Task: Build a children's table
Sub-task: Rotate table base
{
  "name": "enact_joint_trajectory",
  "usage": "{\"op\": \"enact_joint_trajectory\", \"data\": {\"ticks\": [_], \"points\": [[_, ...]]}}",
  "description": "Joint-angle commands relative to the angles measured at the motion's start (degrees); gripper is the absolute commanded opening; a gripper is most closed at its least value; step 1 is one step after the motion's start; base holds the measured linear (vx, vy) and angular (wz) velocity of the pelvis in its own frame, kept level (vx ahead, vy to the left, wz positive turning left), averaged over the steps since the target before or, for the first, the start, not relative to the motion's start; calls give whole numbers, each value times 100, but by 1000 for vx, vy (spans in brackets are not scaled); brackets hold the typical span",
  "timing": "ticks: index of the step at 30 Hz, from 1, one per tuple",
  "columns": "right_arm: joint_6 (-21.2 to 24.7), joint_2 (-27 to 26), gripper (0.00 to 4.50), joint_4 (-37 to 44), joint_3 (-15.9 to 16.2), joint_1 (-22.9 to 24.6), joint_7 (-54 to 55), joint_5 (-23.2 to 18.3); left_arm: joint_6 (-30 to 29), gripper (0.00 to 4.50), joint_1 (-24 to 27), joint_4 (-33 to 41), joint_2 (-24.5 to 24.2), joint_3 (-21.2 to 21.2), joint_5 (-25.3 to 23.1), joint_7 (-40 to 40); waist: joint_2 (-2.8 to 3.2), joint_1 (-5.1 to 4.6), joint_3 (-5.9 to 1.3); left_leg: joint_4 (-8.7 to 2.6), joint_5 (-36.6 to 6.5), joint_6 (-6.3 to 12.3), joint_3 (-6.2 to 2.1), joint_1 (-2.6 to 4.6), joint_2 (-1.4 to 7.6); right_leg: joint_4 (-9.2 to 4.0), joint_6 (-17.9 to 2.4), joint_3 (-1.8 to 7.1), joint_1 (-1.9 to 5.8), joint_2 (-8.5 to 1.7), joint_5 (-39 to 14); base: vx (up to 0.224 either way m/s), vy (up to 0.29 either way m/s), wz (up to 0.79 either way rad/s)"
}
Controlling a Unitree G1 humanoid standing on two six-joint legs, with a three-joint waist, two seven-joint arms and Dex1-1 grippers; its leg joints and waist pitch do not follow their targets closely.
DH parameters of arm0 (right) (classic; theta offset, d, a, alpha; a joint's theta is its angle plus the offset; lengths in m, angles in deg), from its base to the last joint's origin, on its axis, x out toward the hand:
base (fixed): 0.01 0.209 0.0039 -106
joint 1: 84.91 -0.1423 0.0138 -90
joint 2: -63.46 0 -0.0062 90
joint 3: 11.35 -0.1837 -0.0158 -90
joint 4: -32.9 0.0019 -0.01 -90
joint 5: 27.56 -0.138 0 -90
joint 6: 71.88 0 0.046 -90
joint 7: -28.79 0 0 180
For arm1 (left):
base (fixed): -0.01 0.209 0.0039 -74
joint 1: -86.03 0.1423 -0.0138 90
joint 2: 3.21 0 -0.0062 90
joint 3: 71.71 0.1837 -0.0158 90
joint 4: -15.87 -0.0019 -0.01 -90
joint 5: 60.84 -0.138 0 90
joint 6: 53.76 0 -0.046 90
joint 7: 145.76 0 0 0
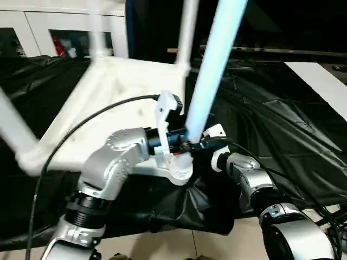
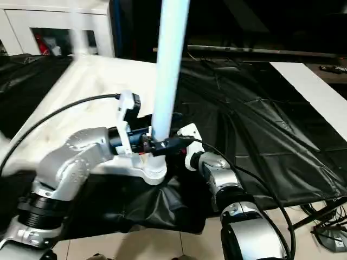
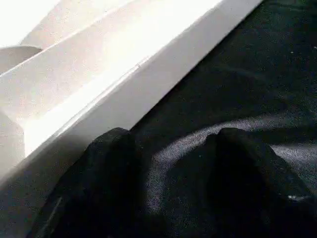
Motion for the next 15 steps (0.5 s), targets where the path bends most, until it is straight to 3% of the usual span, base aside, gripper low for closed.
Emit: {"op": "enact_joint_trajectory", "data": {"ticks": [1,7,10,15], "points": [[-115,-336,317,57,314,-163,-473,36,53,446,-168,-143,190,309,-120,57,114,55,-396,-426,-1825,-123,-26,53,148,-453,-1065,288,287,-334,-1852,0,0,0],[-226,-262,317,58,317,-160,-415,145,367,446,-288,-576,197,335,-614,331,98,60,-412,-418,-1682,-70,-24,42,147,-447,-1039,293,296,-344,-1731,0,0,0],[-360,-79,317,60,111,-228,-11,95,714,446,-360,-1004,-223,481,-1204,445,101,63,-408,-431,-1688,-64,-35,48,147,-443,-1016,289,290,-336,-1727,0,0,0],[-339,190,317,252,-93,-187,-22,-25,735,446,-190,-933,-620,413,-1287,140,130,68,-414,-423,-1589,-79,-18,58,158,-417,-1103,301,287,-335,-1526,0,0,0]]}}
